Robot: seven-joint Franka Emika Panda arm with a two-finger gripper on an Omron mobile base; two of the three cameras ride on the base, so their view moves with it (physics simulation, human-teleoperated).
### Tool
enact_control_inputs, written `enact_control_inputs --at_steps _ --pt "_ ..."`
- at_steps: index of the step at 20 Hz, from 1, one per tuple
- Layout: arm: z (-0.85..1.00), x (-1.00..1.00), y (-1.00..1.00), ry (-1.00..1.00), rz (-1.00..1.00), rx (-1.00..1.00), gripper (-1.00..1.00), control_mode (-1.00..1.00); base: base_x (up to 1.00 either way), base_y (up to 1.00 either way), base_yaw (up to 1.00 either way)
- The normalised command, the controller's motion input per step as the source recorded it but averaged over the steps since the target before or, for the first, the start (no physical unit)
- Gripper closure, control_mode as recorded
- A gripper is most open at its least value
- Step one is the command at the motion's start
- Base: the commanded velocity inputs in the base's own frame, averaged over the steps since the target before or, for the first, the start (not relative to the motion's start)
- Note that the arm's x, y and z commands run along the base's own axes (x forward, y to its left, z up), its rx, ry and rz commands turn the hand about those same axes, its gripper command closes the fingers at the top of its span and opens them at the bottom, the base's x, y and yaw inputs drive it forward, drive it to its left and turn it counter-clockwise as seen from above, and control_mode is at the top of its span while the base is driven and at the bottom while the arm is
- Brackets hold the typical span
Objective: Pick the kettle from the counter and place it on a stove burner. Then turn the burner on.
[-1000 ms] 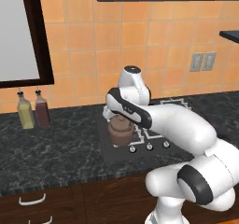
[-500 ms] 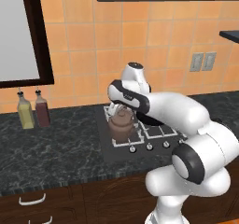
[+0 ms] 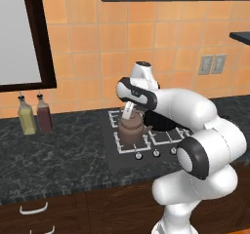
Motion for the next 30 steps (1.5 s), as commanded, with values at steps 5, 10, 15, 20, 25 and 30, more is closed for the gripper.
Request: enact_control_inputs --at_steps 5,10,15,20,25,30 --pt "-0.07 0.15 -0.1 0.0 0.26 -0.1 1.0 -1.0 0.0 0.0 0.0" --pt "-0.08 0.01 0.0 0.0 0.21 -0.1 1.0 -1.0 0.0 0.0 0.0" --pt "-0.06 0.1 0.0 -0.03 0.09 -0.05 1.0 -1.0 0.0 0.0 0.0" --pt "-0.1 0.21 0.0 -0.04 0.04 -0.02 1.0 -1.0 0.0 0.0 0.0" --pt "-0.11 0.11 0.03 -0.01 0.01 -0.03 1.0 -1.0 0.0 0.0 0.0" --pt "0.0 0.02 0.14 0.0 0.0 -0.01 1.0 -1.0 0.0 0.0 0.0"
